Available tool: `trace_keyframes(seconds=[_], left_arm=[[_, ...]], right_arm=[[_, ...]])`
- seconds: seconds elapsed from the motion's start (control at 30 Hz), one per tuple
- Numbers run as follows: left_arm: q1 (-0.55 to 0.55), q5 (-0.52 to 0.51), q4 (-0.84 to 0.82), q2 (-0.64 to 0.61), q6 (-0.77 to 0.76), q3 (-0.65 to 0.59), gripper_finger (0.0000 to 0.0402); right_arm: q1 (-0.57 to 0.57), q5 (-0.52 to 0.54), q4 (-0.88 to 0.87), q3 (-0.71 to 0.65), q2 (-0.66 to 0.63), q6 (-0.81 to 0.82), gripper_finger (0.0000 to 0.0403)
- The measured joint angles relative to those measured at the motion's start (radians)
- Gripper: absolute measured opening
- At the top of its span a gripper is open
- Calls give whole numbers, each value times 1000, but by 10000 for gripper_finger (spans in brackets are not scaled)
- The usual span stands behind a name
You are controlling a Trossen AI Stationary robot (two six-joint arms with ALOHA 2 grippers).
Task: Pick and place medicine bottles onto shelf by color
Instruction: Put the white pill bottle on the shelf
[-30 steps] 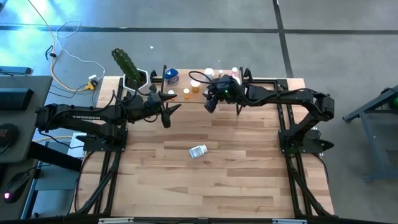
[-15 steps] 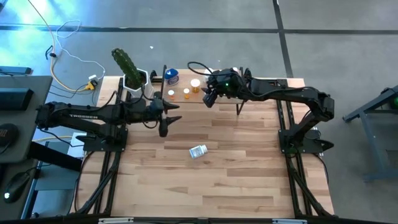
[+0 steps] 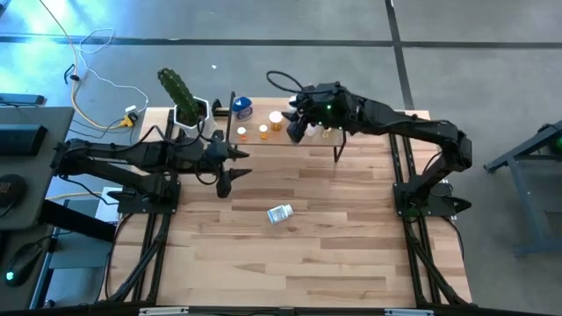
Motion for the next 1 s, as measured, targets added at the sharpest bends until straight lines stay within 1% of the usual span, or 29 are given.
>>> trace_keyframes(seconds=[0.23, 0.47, 0.6, 0.67, 0.9, 1.0], left_arm=[[-68, -11, -83, 4, -65, 77, 223], [-135, -51, -92, 19, -140, 116, 223], [-174, -1, -91, 59, -145, 153, 223], [-197, 4, -92, 91, -151, 170, 223], [-278, -19, -110, 207, -137, 194, 223], [-305, -35, -134, 248, -173, 194, 223]], right_arm=[[0, 0, -114, 150, 0, -44, 181], [1, 0, -260, 256, 0, -41, 181], [1, 0, -319, 273, 0, -43, 181], [1, -1, -340, 273, 0, -44, 181], [1, -1, -387, 271, 0, -40, 181], [1, -1, -403, 271, 0, -35, 181]])
